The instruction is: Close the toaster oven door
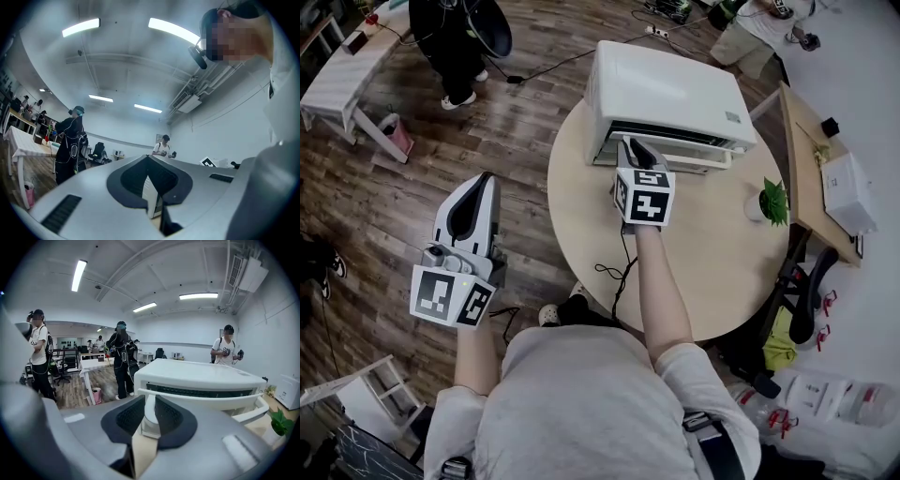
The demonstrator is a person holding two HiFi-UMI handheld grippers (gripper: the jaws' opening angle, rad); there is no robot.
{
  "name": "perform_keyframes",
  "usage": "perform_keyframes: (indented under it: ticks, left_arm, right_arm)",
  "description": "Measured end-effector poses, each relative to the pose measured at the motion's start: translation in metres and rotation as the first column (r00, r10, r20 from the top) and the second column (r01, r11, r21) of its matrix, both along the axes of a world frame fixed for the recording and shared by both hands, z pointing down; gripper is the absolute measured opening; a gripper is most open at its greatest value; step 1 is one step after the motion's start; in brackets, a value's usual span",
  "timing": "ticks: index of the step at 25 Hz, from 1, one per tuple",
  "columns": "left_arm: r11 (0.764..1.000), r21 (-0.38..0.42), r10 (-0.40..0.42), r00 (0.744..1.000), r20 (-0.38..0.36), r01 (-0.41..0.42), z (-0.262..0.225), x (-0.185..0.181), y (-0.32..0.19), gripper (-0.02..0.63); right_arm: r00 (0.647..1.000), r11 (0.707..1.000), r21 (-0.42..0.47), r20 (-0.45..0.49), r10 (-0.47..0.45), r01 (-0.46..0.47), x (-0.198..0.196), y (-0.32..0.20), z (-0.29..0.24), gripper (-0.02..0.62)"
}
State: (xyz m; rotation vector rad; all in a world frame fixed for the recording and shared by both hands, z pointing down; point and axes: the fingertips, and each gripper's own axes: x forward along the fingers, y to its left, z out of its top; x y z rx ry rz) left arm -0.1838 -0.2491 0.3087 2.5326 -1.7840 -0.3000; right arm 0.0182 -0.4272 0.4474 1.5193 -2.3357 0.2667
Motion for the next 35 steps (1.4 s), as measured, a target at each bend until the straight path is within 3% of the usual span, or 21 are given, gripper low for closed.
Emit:
perform_keyframes:
  ticks: [16,35]
  left_arm:
    - [0.998,-0.005,-0.063,0.998,0.008,0.064,0.0,-0.016,0.008,0.008]
    - [0.998,0.013,-0.064,0.998,0.026,0.063,-0.01,-0.015,0.012,0.008]
  right_arm:
    - [1.0,1.0,0.005,0.017,-0.007,0.007,-0.005,-0.022,-0.006,0.078]
    - [0.998,0.999,0.029,0.06,-0.024,0.023,-0.006,-0.022,-0.013,0.08]
